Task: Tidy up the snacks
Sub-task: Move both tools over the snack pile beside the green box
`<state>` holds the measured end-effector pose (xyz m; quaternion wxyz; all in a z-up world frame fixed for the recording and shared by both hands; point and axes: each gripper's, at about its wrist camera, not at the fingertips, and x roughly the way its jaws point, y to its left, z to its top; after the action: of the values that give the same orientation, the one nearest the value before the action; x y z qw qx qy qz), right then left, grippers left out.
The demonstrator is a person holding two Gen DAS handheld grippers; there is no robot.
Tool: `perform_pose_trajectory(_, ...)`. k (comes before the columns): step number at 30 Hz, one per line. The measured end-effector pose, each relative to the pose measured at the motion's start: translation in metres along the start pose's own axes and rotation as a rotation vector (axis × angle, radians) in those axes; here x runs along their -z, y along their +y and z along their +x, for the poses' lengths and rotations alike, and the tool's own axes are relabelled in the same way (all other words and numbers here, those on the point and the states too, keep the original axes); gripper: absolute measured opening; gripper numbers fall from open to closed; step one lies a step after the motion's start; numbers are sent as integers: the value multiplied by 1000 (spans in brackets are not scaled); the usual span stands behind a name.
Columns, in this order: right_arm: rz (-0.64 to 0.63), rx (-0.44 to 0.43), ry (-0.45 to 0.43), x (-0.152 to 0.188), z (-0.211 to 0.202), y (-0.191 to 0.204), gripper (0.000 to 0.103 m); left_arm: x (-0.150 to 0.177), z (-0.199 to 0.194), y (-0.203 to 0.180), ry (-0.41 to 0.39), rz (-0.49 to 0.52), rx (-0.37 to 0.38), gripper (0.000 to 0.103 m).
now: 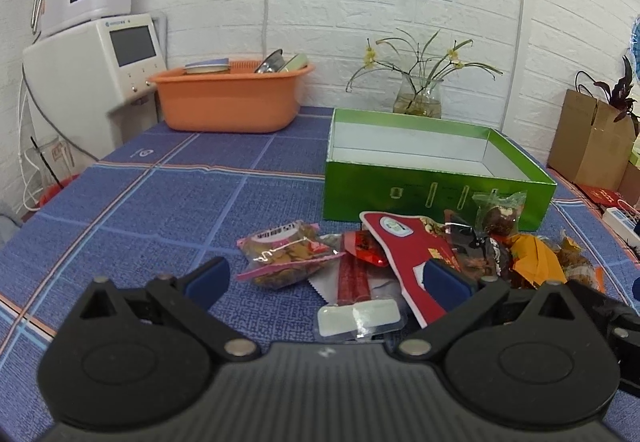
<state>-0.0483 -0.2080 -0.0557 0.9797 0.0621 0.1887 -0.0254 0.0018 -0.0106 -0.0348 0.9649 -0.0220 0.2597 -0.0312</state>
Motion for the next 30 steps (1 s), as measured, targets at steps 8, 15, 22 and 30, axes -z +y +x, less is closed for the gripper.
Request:
perform_pose_trajectory(8, 7, 19, 14, 2, 2, 1, 103, 3, 2, 2, 19, -20, -4, 103)
perform_pose_trajectory(15, 0, 36, 3, 4, 0, 2, 103, 4, 0, 0, 12, -1, -8, 103)
perform_pose_trajectory(22, -3, 34, 6, 4, 0, 2, 103, 6, -3, -3, -3, 31, -32, 103)
perform_pose_trajectory(30, -2, 37, 8, 7, -1, 4, 103, 9, -8, -9, -32, 75, -63, 103)
